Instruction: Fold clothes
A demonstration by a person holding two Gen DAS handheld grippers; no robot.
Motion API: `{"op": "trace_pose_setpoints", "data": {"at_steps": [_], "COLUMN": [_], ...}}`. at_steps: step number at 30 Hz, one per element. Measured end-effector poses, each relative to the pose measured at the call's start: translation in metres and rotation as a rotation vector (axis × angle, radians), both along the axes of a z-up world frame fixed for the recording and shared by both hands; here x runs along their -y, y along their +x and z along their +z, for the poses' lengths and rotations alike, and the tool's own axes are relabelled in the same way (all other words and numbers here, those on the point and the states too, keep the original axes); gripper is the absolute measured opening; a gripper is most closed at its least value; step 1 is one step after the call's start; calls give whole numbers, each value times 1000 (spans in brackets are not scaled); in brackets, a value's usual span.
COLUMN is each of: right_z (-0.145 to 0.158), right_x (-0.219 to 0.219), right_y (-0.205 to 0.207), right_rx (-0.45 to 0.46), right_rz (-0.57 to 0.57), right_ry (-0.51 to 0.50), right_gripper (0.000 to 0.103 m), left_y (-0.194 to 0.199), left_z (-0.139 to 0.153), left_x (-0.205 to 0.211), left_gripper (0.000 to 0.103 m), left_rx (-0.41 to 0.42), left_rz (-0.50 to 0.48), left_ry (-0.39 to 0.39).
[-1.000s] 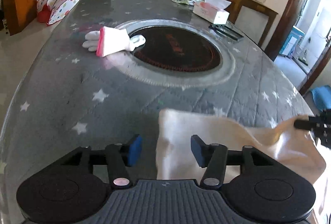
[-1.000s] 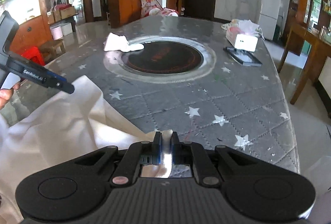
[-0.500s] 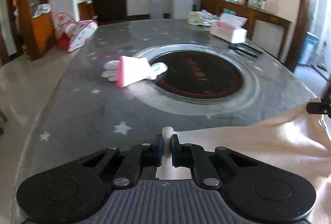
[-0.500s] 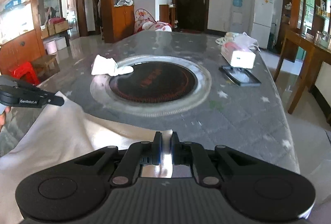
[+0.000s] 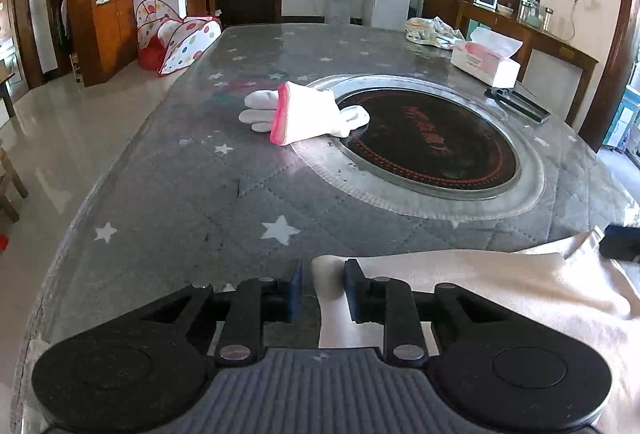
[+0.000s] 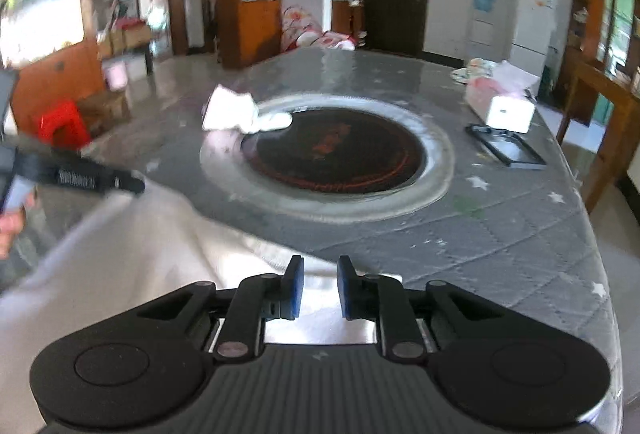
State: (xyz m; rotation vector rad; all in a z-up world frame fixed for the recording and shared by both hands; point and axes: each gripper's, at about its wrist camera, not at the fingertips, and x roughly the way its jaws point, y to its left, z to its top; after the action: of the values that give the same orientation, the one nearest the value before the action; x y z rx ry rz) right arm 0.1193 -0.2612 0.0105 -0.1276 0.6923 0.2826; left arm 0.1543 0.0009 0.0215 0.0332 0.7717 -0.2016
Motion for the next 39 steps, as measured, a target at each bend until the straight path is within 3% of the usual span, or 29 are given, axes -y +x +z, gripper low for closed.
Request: {"op": "trace_pose_setpoints", "data": {"at_steps": [6,8,11,19,25,28,33,39], "right_z": [-15,-16,-16,-10,-3,-8,-8,16], "right_x": [1,1,4,24,25,21,28,22], "right_y": [13,12,13,17,9,11,12,-27], "right_rx": [-36,-31,-10,32,29,-24,-35,-14], "right_rz": [-21,-21,-33,-149,-105,-57,-98,-14], "right_ry": [-24,-20,-31,-68,-8,4,-10,-37], "right_gripper": [18,15,1,0,5,6,6,24], "left_y": [-1,-1,-2,0,0,1,0,-21], "left_z": [-1,-2,-2,-3,-4,-4,-1,14], "left_x": [-1,-1,0,-2,-3,-4,-6,-5], "left_gripper": [31,31,31,31,39,45,49,51], "left_rx": [7,10,18,16,18,17,9,42], "left_rz": [-5,-8,-14,-7,0,8,13,-19], "left_ry": [3,3,11,-1,9,17,25,24]}}
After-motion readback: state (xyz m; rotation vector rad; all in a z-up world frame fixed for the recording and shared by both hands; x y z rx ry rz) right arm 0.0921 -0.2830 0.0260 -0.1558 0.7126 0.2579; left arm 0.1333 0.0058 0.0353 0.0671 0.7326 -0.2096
